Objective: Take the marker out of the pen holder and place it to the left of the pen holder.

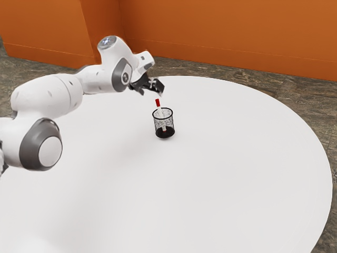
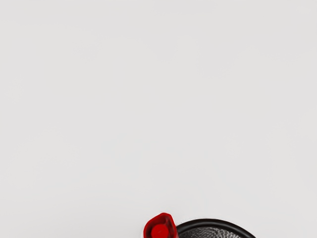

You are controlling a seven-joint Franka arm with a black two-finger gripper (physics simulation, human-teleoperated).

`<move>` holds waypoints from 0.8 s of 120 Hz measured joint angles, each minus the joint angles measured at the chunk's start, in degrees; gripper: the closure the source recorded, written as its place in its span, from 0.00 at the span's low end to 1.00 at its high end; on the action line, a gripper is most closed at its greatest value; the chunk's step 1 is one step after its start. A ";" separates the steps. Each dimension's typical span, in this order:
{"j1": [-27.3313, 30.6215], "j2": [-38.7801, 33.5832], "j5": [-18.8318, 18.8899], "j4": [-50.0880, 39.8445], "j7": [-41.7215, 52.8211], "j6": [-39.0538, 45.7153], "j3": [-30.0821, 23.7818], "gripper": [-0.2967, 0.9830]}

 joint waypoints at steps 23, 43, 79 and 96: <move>1.67 7.29 -3.25 6.74 5.06 -0.86 -0.35 0.23; 1.78 9.80 -6.30 7.77 9.15 2.00 -0.79 0.23; 1.28 10.12 -9.54 8.26 14.48 5.63 -1.66 0.35; 1.17 9.86 -11.76 7.84 16.30 6.21 -1.61 0.48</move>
